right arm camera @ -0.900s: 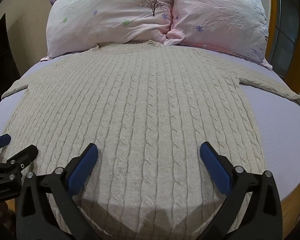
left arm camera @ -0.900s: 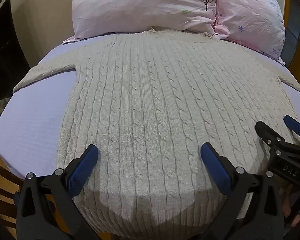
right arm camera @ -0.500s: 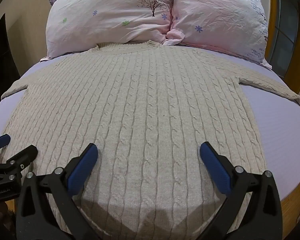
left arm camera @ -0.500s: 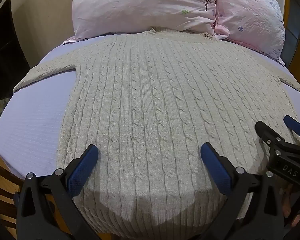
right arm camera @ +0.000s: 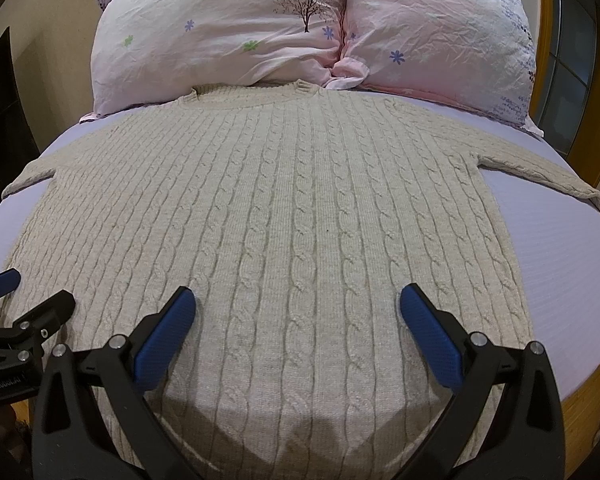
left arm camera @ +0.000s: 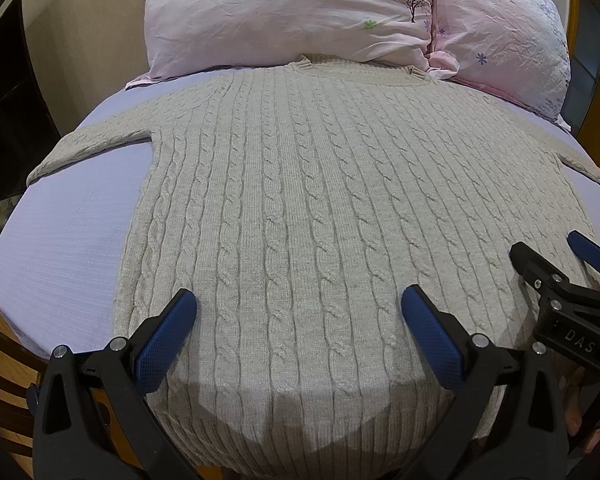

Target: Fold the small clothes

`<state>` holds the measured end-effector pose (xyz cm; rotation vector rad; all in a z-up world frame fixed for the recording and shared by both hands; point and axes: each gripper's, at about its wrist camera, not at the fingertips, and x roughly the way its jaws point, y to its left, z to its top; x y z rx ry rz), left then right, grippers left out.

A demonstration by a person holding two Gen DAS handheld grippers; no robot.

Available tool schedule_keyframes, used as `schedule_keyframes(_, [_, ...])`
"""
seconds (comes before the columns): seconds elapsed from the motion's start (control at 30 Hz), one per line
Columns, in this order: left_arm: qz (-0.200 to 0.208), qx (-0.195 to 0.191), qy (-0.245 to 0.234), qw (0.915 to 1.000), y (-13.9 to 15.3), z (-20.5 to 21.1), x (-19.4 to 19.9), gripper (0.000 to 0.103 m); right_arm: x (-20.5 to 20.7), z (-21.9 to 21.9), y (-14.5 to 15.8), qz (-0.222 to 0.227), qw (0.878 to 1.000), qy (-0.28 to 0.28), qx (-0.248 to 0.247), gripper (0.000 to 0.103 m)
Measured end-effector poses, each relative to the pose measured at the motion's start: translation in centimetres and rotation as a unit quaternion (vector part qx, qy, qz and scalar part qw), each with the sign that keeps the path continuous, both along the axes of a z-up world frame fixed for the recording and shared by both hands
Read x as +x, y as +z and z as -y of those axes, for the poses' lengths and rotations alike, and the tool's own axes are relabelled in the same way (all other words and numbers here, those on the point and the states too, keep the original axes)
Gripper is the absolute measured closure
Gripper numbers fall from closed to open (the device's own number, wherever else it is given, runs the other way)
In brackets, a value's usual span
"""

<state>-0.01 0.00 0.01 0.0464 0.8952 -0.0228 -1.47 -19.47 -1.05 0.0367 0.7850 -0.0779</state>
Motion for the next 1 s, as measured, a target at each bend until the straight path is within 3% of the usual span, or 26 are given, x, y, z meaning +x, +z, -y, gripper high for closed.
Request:
schedule_keyframes(0.9, [-0.003,0.002,-0.004,1.0,0.11,0.13,0.26,0.001,-0.48,0.1,-0.12,0.015,1.0,0.011,-0.004,0.002])
schedule_keyframes(1.0, [0.006,0.003,-0.007,0.9999,0.05,0.19,0.02,0.001,-0.41,0.27,0.01,0.015,0.999,0.034,-0.006,0.002])
